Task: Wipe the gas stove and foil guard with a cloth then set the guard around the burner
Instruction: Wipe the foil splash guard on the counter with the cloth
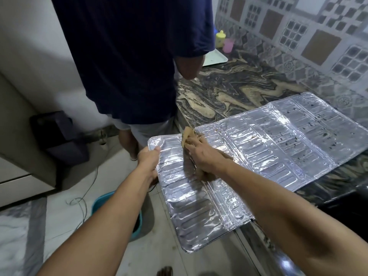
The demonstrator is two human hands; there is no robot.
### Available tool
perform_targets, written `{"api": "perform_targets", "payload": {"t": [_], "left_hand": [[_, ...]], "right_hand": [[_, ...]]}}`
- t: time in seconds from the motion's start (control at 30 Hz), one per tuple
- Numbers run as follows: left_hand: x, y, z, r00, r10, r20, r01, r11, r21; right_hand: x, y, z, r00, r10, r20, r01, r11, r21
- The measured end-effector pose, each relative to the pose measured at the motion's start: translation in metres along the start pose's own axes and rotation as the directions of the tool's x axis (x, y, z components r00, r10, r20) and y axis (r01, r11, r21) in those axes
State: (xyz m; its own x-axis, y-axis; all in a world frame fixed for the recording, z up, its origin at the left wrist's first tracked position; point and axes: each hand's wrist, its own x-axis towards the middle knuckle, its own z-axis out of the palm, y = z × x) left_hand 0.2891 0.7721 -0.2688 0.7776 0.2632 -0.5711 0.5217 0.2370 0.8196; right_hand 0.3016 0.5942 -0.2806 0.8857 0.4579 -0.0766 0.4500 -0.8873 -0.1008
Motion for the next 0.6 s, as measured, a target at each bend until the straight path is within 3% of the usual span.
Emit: {"api": "perform_targets", "payload": {"t": [0.1,0.17,0.23,0.3,0.37,0.43,0.53,0.6], "left_hand": [[0.002,-0.002,0.001,1.000,-0.008,-0.010,0.008,1.000,-0.019],[0.003,-0.004,0.002,1.000,-0.023,-0.018,0.023,1.000,-0.018],[0.001,-0.005,0.003,0.999,-0.038,-0.026,0.037,0.999,-0.018],[0.000,-0.004,0.002,0.998,-0.067,-0.021,0.066,0.998,-0.022],[0.001,-0.003,0.002,0.998,-0.064,-0.024,0.064,0.998,-0.009],[0.002,0.000,0.000,0.998,-0.057,-0.038,0.057,0.998,0.013],[0.005,0.002,-0.001,0.997,-0.079,-0.024,0.079,0.997,0.026],[0.005,0.002,-0.002,0.996,-0.093,-0.001,0.093,0.996,0.015]], "right_hand": [[-0.028,-0.004,-0.002,0.999,-0.022,0.042,0.020,0.998,0.052],[-0.056,-0.006,-0.003,0.987,0.007,0.163,-0.034,0.986,0.163],[-0.079,-0.009,-0.010,0.936,0.038,0.350,-0.108,0.977,0.184],[-0.085,-0.009,-0.020,0.858,0.045,0.512,-0.108,0.990,0.093],[-0.079,-0.007,-0.038,0.804,0.050,0.592,-0.126,0.988,0.087],[-0.064,0.000,-0.056,0.833,0.072,0.549,-0.188,0.970,0.157],[-0.029,0.017,-0.065,0.946,0.152,0.286,-0.221,0.949,0.227],[-0.009,0.018,-0.056,0.980,0.156,0.122,-0.180,0.957,0.228]]}}
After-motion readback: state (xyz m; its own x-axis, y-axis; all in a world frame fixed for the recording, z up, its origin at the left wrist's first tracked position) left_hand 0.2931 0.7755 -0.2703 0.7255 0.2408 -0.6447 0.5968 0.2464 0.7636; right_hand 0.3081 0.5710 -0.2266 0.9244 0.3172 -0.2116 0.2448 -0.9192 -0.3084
